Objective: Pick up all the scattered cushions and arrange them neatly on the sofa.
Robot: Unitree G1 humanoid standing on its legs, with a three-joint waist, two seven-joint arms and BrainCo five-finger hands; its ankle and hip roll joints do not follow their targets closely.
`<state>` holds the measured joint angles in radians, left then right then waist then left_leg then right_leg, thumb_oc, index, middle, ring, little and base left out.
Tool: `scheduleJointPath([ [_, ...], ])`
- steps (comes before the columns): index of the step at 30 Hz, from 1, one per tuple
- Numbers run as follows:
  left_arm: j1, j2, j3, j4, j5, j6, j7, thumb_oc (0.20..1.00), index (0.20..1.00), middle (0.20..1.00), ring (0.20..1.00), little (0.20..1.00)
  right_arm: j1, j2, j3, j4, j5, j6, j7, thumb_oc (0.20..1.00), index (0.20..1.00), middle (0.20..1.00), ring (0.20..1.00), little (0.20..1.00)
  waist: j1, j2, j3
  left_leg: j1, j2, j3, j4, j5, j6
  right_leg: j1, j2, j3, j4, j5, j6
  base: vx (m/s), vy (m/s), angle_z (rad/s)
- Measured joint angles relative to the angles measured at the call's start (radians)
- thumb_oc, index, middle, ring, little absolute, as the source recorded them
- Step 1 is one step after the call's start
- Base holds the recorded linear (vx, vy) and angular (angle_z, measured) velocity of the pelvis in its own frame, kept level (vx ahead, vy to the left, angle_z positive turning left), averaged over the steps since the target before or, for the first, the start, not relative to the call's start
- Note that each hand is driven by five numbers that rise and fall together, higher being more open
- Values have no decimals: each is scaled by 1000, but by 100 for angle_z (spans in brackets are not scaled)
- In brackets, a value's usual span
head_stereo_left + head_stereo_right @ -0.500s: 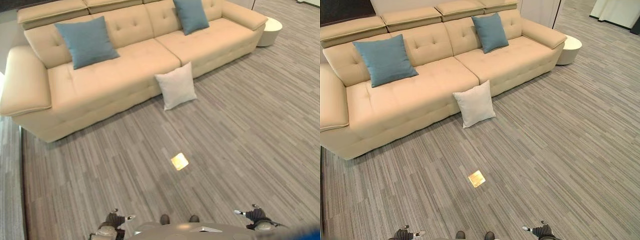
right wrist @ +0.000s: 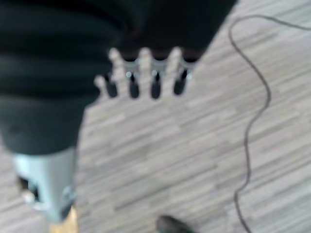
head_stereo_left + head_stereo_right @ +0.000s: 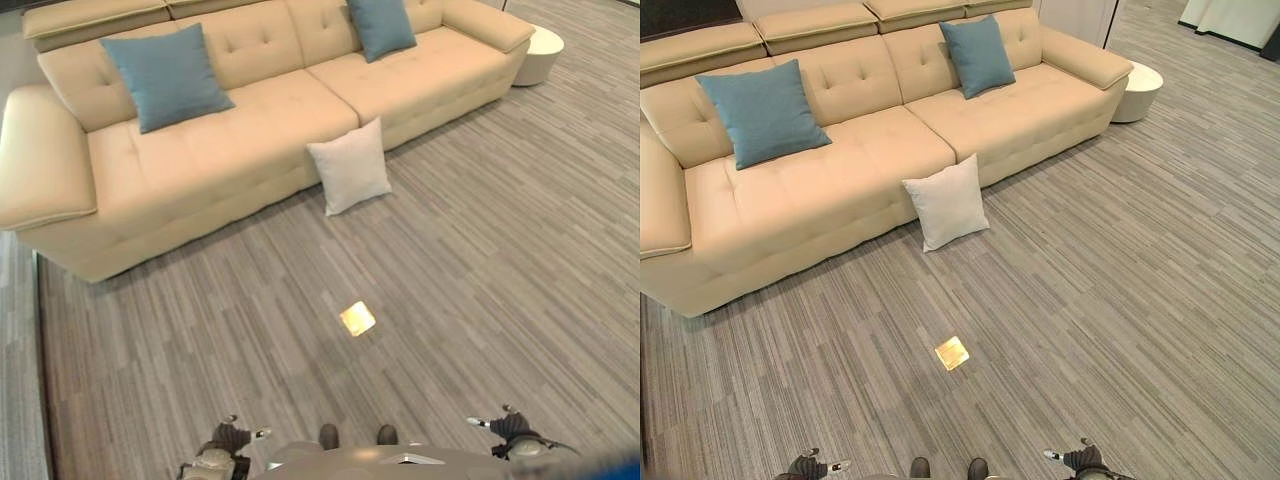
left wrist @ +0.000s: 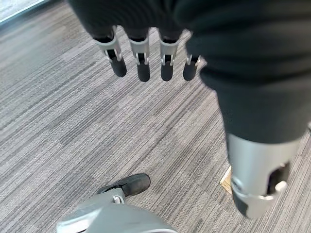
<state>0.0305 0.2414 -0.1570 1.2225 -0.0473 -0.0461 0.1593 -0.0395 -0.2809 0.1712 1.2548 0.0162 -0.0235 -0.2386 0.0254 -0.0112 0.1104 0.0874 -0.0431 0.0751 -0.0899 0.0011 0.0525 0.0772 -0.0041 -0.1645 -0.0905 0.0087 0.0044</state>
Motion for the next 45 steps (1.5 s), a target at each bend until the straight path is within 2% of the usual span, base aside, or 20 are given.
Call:
scheduleJointPath([
  [9,-26,3,-2,0,1,2,0,1000,1000,1000,1000,1000,-31,-1,26,-4,-1,10,1,1000,1000,1000,1000,1000,25,-23,38,-10,3,27,0,-1,1,-41,1,17,40,-5,9,-7,41,-10],
  [11,-45,3,-2,0,1,4,0,1000,1000,1000,1000,1000,-47,-2,36,-23,-1,11,1,1000,1000,1000,1000,1000,24,-18,59,-25,7,40,0,2,6,-88,-1,16,98,-16,26,3,114,-29],
  [13,-78,4,-13,3,1,13,0,1000,1000,1000,1000,1000,-91,-4,48,-40,-1,15,1,1000,1000,1000,1000,1000,19,10,101,-17,28,62,1,0,23,-200,-5,7,334,-38,61,4,71,-31],
  [16,-122,12,-30,16,0,11,1,1000,1000,1000,1000,1000,-95,0,69,-42,-2,17,2,1000,1000,1000,1000,1000,23,2,118,-2,15,77,7,-18,48,-296,-94,-11,514,-99,118,149,-15,-14],
  [17,-128,11,-30,22,-1,17,1,1000,1000,1000,1000,1000,-99,2,69,-58,-3,16,2,1000,1000,1000,1000,1000,19,-14,124,11,2,77,0,-33,38,-320,-156,-35,499,-104,124,291,-120,-31],
  [19,-132,12,-29,22,-1,16,1,1000,1000,1000,1000,1000,-82,5,69,-60,-4,17,2,1000,1000,1000,1000,1000,10,-33,121,27,7,77,0,-51,31,-337,-171,-64,354,-75,128,325,-175,-15],
  [23,-125,10,-33,21,-3,12,0,1000,1000,1000,1000,1000,-53,5,75,-52,-22,17,2,1000,1000,1000,1000,1000,-24,-53,110,90,38,22,2,-96,-14,-314,-124,-42,197,33,104,277,-173,49],
  [24,-118,3,-38,22,-3,11,-1,1000,1000,1000,1000,1000,-34,3,75,-43,-22,17,3,1000,1000,1000,1000,1000,-25,-42,94,125,67,-5,4,-113,-26,-263,-88,-36,173,85,34,248,-258,70],
  [25,-109,-3,-36,20,-3,5,-2,1000,1000,1000,1000,1000,-29,2,76,-40,-22,15,3,1000,1000,1000,1000,1000,-9,-46,72,81,96,-1,138,-116,-56,-188,-54,-51,94,101,-25,149,-265,43],
  [27,-108,-13,-34,21,-5,-1,-2,1000,1000,1000,1000,1000,-49,-2,74,-42,-19,7,1,1000,1000,1000,1000,1000,-5,-57,67,-36,111,-21,381,-128,-113,-138,-47,-63,30,104,-38,92,-219,24],
  [29,-134,-9,-34,17,-12,-4,-6,1000,1000,1000,1000,1000,-63,-2,78,-36,-17,1,0,1000,1000,1000,1000,1000,12,-80,70,-213,107,-43,676,-85,-189,-122,-53,-81,7,90,-71,117,-120,26],
  [30,-150,-7,-35,17,-20,-5,-6,1000,1000,1000,1000,1000,-76,-2,80,-22,-11,1,0,1000,1000,1000,1000,1000,21,-83,75,-288,110,-53,734,-94,-178,-101,-50,-96,1,75,-88,231,-62,27],
  [32,-161,-5,-39,12,-20,-7,-7,1000,1000,1000,1000,1000,-82,-1,86,-12,-6,0,0,1000,1000,1000,1000,1000,23,-97,89,-344,110,-30,597,-93,-163,-67,-42,-123,-1,35,-85,249,-5,39],
  [33,-166,-4,-41,8,-20,-8,-7,1000,1000,1000,1000,1000,-86,-5,108,-5,0,-4,-1,1000,1000,1000,1000,1000,22,-94,93,-345,108,1,307,-62,-151,-52,-22,-141,-1,10,-57,183,30,20],
  [34,-171,-2,-40,5,-20,-7,-7,1000,1000,1000,1000,1000,-93,-5,108,-2,0,-6,-1,1000,1000,1000,1000,1000,24,-84,106,-354,108,0,238,-12,-150,-32,-6,-150,-1,5,-62,307,84,-5],
  [36,-155,9,-39,15,-20,-7,-8,1000,1000,1000,1000,1000,-88,-7,111,4,2,-5,-3,1000,1000,1000,1000,1000,24,-94,116,-384,96,1,196,65,-158,2,11,-153,-1,-35,-72,360,140,-12],
  [39,-140,4,-30,17,-20,-6,-7,1000,1000,1000,1000,1000,-72,-5,107,30,3,-3,-1,1000,1000,1000,1000,1000,35,-89,114,-297,94,28,129,103,-100,49,20,-110,1,-62,-34,210,124,-29],
  [42,-132,12,-30,18,-19,-2,-8,1000,1000,1000,1000,1000,-59,7,106,28,2,-4,0,1000,1000,1000,1000,1000,30,-106,98,-215,53,58,62,88,-81,65,-26,-92,44,-88,7,223,228,-18],
  [43,-141,11,-30,20,-19,-1,-8,1000,1000,1000,1000,1000,-67,7,104,27,2,-3,2,1000,1000,1000,1000,1000,34,-100,98,-193,47,67,51,68,-52,43,-41,-85,116,-106,32,105,170,-38],
  [45,-142,12,-32,20,-19,0,-8,1000,1000,1000,1000,1000,-76,5,101,0,2,-5,3,1000,1000,1000,1000,1000,37,-72,97,-153,52,80,36,57,-35,-55,-69,-63,362,-144,75,75,130,-21],
])
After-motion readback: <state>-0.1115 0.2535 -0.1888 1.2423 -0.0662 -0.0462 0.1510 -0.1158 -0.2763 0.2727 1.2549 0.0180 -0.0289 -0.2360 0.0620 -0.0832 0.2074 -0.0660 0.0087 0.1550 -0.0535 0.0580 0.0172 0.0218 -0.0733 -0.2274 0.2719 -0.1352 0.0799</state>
